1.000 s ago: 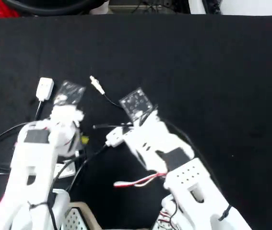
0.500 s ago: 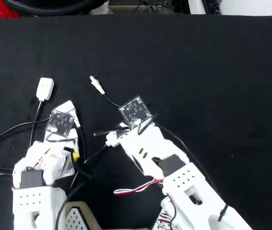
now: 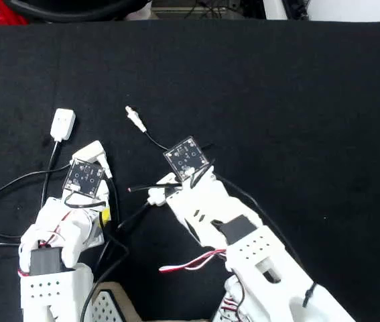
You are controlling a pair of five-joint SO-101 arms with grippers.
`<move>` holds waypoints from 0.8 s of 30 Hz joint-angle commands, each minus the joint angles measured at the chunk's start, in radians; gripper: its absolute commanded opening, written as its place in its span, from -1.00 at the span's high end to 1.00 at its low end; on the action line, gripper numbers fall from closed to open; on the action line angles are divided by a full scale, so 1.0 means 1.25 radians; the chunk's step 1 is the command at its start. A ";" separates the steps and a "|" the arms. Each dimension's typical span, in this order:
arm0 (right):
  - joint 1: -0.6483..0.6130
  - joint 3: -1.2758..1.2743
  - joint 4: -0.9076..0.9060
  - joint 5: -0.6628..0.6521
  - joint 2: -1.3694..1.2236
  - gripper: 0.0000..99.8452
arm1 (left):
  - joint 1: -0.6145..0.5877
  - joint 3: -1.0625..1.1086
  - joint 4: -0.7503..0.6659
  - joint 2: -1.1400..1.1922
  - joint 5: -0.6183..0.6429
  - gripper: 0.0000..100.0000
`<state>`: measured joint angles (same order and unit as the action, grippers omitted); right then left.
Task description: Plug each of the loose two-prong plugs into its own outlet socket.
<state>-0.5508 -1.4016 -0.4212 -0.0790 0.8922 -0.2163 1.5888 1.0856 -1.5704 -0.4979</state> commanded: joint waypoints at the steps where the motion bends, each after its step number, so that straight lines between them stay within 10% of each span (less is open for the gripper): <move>1: -0.002 0.085 0.036 -0.001 -0.090 0.98 | 0.001 0.004 0.011 -0.001 -0.007 0.45; 24: 0.029 0.244 0.054 -0.043 -0.315 0.98 | 0.001 0.006 0.009 -0.001 -0.009 0.45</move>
<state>-0.5232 -1.1546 -0.3890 -0.1220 0.5562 -0.2163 1.5888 1.0856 -1.5704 -0.4979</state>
